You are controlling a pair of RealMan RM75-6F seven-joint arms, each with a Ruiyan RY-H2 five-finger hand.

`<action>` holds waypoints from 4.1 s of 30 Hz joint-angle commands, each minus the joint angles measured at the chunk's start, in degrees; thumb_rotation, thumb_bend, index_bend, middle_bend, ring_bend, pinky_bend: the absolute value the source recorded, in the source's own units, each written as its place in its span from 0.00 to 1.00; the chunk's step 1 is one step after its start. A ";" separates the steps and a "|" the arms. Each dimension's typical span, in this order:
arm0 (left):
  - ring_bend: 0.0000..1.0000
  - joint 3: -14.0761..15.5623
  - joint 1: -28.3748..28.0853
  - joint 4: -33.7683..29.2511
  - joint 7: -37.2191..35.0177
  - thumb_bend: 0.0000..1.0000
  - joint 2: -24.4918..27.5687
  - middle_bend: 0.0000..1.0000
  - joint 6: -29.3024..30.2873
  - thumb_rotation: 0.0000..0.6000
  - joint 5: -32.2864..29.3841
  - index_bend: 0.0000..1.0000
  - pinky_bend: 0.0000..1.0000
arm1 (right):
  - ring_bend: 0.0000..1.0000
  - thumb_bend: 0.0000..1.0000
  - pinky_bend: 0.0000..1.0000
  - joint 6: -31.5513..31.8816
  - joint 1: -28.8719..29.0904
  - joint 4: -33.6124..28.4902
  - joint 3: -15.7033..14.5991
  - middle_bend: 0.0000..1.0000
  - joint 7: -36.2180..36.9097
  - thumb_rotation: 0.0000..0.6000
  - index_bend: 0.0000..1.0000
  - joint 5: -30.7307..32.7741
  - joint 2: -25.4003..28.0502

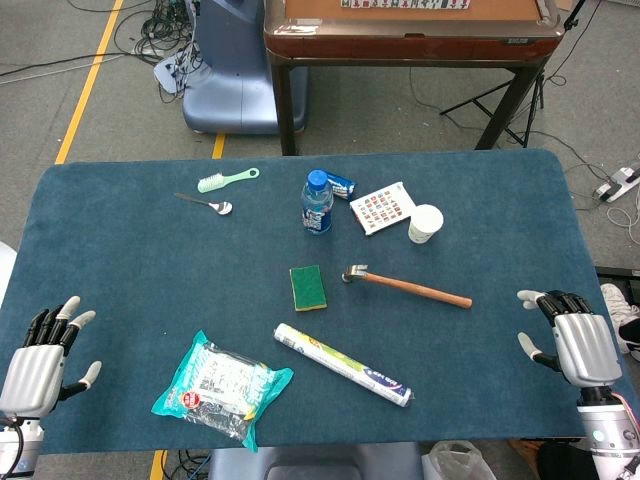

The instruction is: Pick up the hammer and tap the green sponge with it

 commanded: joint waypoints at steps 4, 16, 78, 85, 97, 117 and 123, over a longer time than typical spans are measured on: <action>0.04 0.08 0.34 0.06 -0.04 0.25 -0.01 0.04 0.45 1.00 -0.02 0.18 0.02 | 0.26 0.27 0.29 0.24 0.27 -0.24 0.10 0.40 -0.21 1.00 0.32 -0.95 -0.26; 0.04 0.55 0.95 0.46 -1.09 0.25 0.20 0.04 1.22 1.00 0.77 0.18 0.02 | 0.14 0.27 0.27 -10.25 7.09 -4.26 3.33 0.30 -7.64 1.00 0.32 6.58 -1.22; 0.04 -0.01 0.76 7.71 -7.42 0.25 -1.16 0.04 0.73 1.00 0.52 0.20 0.02 | 0.15 0.35 0.25 -34.44 41.25 22.60 8.23 0.40 -25.47 1.00 0.35 46.21 -30.35; 0.04 -0.05 0.92 8.11 -7.58 0.25 -1.34 0.04 0.96 1.00 0.42 0.20 0.02 | 0.18 0.42 0.25 -34.62 41.57 22.89 7.77 0.43 -24.97 1.00 0.38 47.04 -30.38; 0.03 -0.10 0.84 8.58 -7.63 0.25 -1.67 0.04 0.79 1.00 0.34 0.20 0.02 | 0.21 0.51 0.25 -34.89 42.04 23.13 7.05 0.46 -24.24 1.00 0.41 47.83 -30.37; 0.03 -0.13 0.57 8.72 -7.61 0.25 -1.78 0.04 0.30 1.00 0.26 0.20 0.02 | 0.29 0.72 0.25 -34.55 41.37 23.20 6.57 0.54 -21.08 1.00 0.45 46.62 -30.53; 0.03 -0.10 0.43 8.13 -7.32 0.25 -1.45 0.04 -0.03 1.00 0.17 0.20 0.01 | 0.33 0.79 0.25 -33.54 40.14 22.75 7.26 0.57 -17.38 1.00 0.46 43.35 -30.46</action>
